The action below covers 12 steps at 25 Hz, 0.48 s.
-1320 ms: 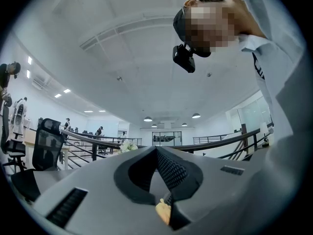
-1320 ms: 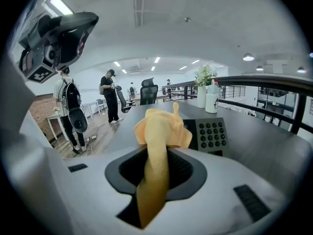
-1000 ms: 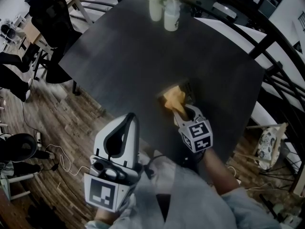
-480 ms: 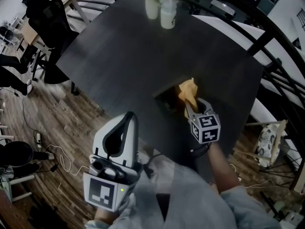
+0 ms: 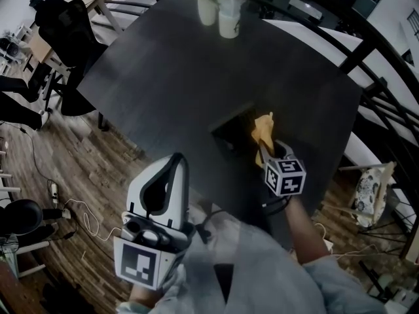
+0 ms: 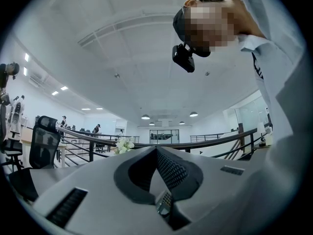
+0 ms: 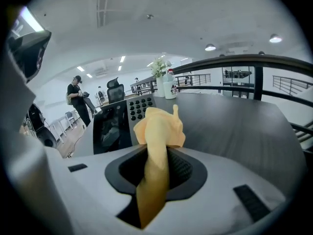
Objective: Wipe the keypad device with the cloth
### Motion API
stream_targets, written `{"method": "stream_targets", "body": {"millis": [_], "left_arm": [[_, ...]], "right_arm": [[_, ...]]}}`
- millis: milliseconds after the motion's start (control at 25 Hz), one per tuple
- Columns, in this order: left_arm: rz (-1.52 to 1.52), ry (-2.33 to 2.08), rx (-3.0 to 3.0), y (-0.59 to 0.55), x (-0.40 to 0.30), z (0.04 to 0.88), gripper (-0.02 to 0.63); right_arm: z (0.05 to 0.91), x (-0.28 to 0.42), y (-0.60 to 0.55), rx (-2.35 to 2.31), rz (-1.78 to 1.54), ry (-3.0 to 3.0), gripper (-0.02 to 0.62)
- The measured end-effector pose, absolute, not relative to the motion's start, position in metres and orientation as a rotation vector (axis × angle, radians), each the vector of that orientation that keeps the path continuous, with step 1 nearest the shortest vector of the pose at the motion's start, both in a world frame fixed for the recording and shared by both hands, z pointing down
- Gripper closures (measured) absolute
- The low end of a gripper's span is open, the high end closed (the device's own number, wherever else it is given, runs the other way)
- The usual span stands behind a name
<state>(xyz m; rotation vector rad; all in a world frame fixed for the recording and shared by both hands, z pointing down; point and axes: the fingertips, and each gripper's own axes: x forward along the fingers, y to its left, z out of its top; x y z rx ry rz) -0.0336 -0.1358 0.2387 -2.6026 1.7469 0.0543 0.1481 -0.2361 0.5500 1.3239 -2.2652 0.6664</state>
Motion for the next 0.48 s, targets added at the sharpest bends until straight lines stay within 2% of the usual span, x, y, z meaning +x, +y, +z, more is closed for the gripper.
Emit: {"method": "stream_targets", "body": {"millis": [480], "left_arm": [[0.06,1.741,-2.619,-0.136,-0.034,0.243,0.592]], "right_arm": [[0.553,0.103,-0.203,1.185,0.696,-2.324,0.495]]}}
